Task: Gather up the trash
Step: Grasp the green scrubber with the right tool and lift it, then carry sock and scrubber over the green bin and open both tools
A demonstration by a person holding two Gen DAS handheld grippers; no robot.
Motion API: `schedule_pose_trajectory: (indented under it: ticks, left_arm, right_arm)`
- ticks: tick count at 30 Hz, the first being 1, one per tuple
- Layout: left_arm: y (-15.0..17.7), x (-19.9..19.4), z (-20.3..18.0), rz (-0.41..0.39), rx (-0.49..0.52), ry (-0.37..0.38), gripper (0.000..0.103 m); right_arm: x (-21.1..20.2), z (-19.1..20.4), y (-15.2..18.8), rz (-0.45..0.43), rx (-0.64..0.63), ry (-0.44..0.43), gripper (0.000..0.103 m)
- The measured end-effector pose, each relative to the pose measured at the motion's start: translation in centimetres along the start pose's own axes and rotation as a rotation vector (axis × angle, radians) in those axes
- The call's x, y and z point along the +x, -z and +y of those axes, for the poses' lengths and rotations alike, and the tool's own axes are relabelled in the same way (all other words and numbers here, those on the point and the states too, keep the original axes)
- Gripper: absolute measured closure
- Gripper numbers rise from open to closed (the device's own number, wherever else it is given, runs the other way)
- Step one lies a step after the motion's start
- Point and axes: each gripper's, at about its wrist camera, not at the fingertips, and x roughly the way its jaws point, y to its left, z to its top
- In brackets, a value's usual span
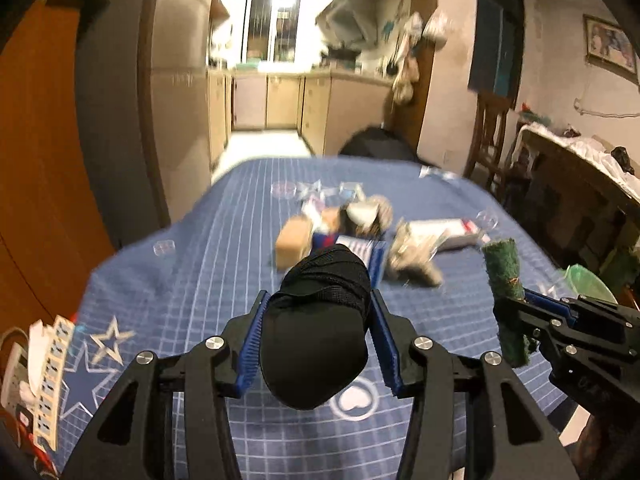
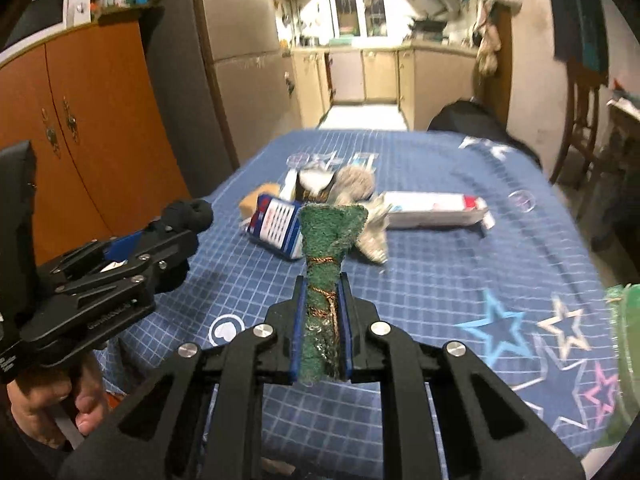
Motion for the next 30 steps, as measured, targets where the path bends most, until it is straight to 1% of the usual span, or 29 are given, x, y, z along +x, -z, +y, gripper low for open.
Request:
schedule_pose_trajectory:
  ticks: [2, 6, 14, 20, 26, 30]
  left_arm:
    - [-0.5, -1.5, -1.0, -0.045, 0.010, -0.007, 0.054]
    - [-1.2, -3.1, -2.8, -0.094, 0.027, -0.002, 0.054]
    - [-2.4, -4.7, -6.5, -0.125, 0.067, 0.032, 0.053]
    - [-3.2, -5.3, -10.3, -0.139, 0.096, 0.087, 0.053]
    - [-4.4, -5.3, -15.8, -0.144, 0.131, 0.171, 0.053]
    - [-5.4, -5.0, -19.8, -0.143, 0.151, 0.228, 0.053]
  right_arm:
    - [-1.6, 0.0, -0.1, -0.034, -0.005, 0.011, 0.090]
    - [-4.3, -0.7, -0.5, -0.086, 0.000, 0.019, 0.090]
    - [-8.4, -3.1, -0.9, -0.152, 0.027, 0.042, 0.090]
    - [-10.4, -6.2, -0.6, -0.178, 0.055, 0.087, 0.090]
    - [-12.7, -10.6, -0.4, -0.195, 0.093, 0.152, 0.090]
    - [-14.4, -13.5, 0.0, -0.204, 0.110, 0.213, 0.090]
